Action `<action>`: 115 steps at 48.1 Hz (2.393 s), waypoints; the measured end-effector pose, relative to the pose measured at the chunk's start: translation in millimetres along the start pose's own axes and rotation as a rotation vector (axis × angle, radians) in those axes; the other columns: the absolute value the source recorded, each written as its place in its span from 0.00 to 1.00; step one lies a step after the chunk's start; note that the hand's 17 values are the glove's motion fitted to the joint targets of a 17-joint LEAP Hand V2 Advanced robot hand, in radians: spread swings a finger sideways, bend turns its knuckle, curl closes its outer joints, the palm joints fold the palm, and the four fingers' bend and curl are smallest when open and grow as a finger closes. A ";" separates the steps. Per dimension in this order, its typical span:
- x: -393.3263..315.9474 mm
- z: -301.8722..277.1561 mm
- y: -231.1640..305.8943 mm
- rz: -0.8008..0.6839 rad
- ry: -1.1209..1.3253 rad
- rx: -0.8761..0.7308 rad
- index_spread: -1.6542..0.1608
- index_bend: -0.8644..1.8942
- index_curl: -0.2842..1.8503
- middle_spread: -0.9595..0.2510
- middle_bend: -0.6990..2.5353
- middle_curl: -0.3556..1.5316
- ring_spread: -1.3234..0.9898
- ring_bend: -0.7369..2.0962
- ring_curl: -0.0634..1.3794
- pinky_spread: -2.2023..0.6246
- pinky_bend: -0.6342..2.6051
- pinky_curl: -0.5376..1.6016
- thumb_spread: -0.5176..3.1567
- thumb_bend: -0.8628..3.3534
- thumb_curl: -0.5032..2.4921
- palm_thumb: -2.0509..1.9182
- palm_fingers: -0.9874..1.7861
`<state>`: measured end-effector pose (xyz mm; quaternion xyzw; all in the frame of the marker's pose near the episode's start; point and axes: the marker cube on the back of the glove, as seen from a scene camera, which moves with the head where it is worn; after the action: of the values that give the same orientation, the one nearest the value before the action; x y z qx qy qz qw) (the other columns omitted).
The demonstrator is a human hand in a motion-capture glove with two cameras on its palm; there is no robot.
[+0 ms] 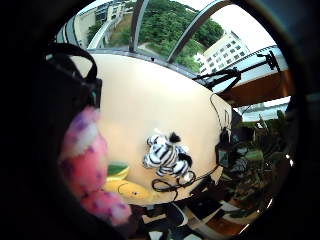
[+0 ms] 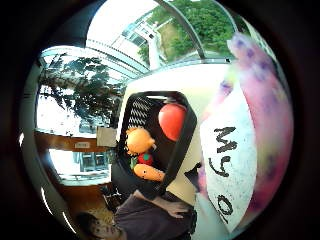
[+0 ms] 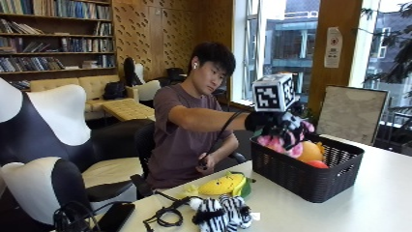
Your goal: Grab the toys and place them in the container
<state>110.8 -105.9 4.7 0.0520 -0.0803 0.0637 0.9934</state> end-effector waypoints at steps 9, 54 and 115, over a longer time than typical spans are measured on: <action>-68.3 -49.6 -10.6 -0.090 0.010 0.055 0.71 0.66 0.51 0.58 0.59 0.59 0.37 0.63 0.48 0.70 0.42 0.46 0.26 0.22 0.43 0.68 0.66; -255.7 116.2 -29.5 -0.217 0.216 -0.348 0.79 0.32 0.39 0.77 0.28 0.44 0.54 0.38 0.38 0.79 0.55 0.50 0.42 0.19 0.37 0.53 0.17; 199.6 99.8 122.5 0.346 0.077 -0.420 0.82 0.33 0.20 0.83 0.26 0.32 0.59 0.34 0.33 0.81 0.47 0.42 0.48 0.20 0.27 0.52 0.27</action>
<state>274.5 27.2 147.3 -0.1724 -0.0614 0.2163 0.9590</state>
